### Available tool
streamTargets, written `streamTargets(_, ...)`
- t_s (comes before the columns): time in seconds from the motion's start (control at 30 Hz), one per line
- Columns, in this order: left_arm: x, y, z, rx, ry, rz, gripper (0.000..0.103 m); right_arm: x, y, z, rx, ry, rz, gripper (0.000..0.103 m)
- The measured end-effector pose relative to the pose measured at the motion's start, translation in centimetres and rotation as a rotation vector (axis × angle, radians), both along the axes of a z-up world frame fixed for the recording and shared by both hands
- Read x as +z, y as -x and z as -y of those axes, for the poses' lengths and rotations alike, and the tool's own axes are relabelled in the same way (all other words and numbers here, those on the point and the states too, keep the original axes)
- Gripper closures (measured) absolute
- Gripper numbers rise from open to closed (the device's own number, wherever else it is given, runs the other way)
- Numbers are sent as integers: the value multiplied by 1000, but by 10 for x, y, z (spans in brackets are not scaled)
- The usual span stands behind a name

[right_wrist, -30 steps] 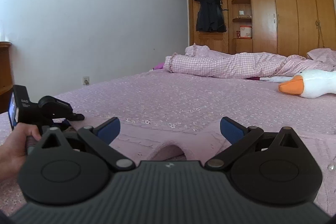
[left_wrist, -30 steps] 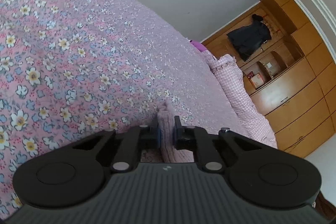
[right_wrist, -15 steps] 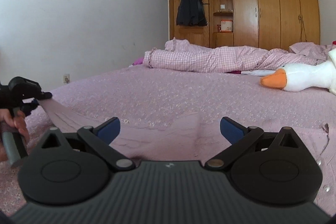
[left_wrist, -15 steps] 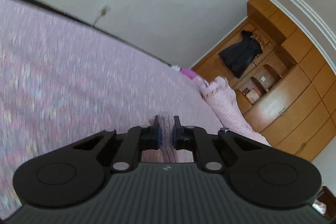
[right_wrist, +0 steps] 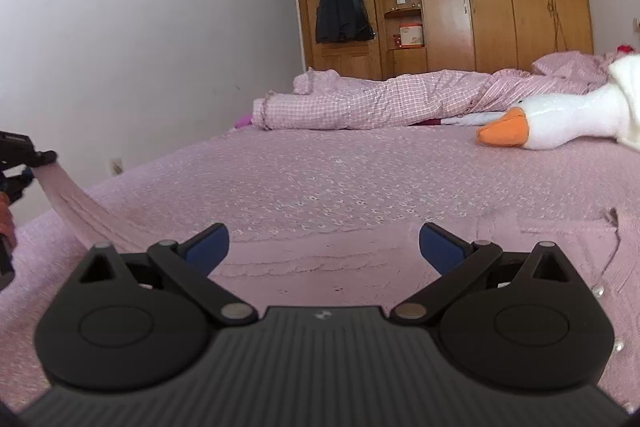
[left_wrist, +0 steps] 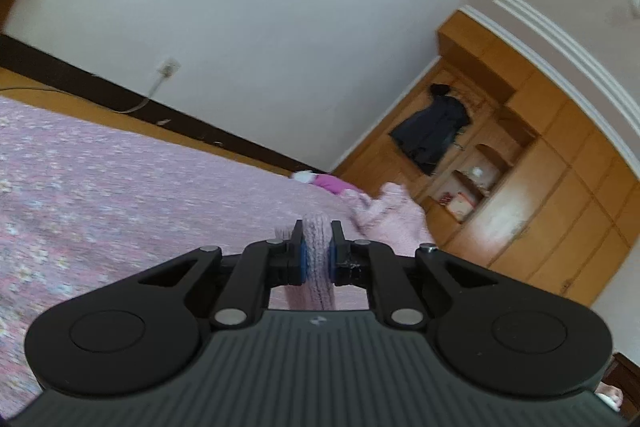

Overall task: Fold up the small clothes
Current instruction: 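Lift the sleeve with the left tool and fold it across the cardigan body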

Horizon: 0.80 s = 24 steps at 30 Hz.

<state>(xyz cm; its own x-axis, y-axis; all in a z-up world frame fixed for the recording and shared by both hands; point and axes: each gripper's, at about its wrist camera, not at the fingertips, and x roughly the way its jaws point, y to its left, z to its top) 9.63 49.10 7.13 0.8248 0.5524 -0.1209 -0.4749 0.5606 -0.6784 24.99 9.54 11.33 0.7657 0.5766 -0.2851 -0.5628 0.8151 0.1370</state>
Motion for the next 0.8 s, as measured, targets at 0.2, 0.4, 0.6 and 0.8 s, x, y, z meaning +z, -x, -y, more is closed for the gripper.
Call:
streamTargets(0.2,32,-25,50,-185,-68,59,92,3,-11,27,-113,-8,-42,0)
streamTargets(0.4,54,-75,141,-342,-142,50,92,7,-20,64,-203,-22,-66,0)
streamTargets(0.6,38,-130,247,-502,-130,-19,92,-4,-22,137,-282,-4,-74,0)
streamTargets(0.8,8,-166,356,-624,-151,-148,92,-9,-34,215,-424,-53,-112,0)
